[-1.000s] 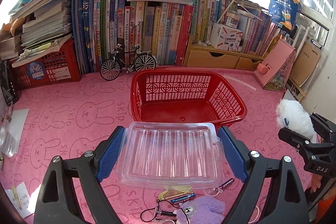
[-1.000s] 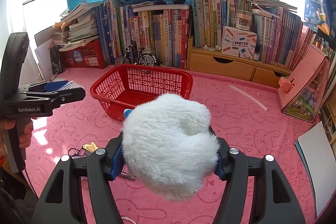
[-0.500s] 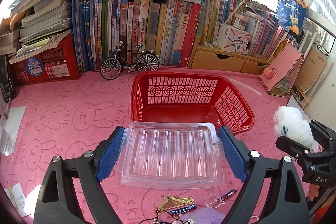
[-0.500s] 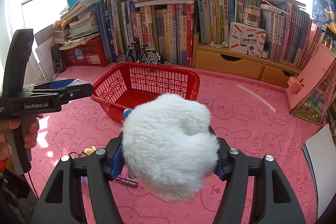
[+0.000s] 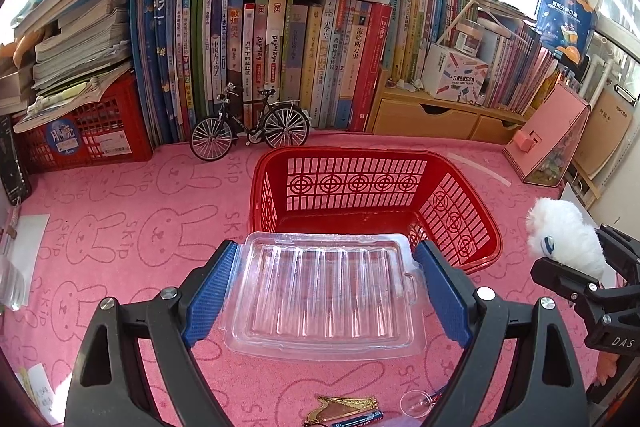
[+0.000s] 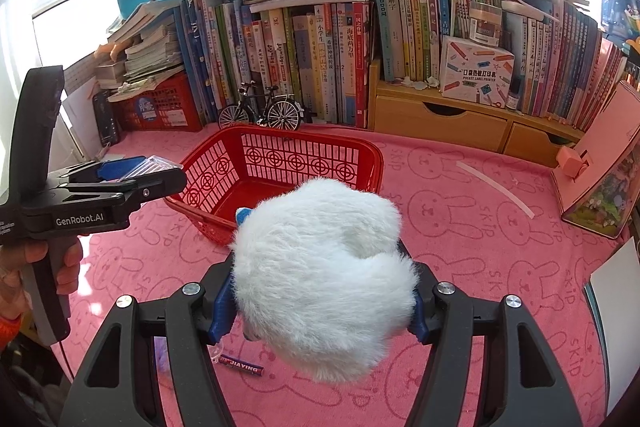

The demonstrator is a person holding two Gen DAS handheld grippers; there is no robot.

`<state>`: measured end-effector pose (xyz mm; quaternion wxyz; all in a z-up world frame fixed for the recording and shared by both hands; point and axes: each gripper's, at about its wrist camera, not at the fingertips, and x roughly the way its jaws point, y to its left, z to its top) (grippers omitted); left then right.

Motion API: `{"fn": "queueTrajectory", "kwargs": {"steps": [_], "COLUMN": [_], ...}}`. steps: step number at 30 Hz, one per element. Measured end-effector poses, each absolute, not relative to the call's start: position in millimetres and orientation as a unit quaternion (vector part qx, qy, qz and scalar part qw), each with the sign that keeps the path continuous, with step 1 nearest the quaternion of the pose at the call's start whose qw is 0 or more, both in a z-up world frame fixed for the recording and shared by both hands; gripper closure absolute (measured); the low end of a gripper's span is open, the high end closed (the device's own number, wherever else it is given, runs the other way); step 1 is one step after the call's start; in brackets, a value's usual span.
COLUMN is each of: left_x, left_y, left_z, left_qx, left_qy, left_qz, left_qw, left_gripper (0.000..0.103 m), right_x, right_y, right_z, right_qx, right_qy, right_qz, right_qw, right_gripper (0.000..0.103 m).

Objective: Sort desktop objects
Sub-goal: 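Move the clear box over the red basket with the left gripper while the right gripper holds the plush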

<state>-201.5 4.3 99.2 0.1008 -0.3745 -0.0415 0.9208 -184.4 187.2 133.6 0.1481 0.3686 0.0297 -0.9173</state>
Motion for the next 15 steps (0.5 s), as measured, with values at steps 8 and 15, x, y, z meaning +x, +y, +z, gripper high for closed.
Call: {"fn": "queueTrajectory", "kwargs": {"steps": [8,15], "left_x": [-214,-222], "left_y": [8,12], "left_z": [96,96], "left_qx": [-0.38,-0.381], "left_qy": [-0.045,-0.046], "left_qz": [0.918,0.918], "left_qw": [0.1,0.101], "left_gripper": [0.014,0.014], "right_x": [-197,-212], "right_y": [190,194], "right_z": [129,130], "right_qx": [0.381,0.386], "right_qy": [0.025,0.015], "right_qz": [-0.913,-0.912], "right_qw": [0.142,0.14], "right_gripper": [0.037,0.037]}}
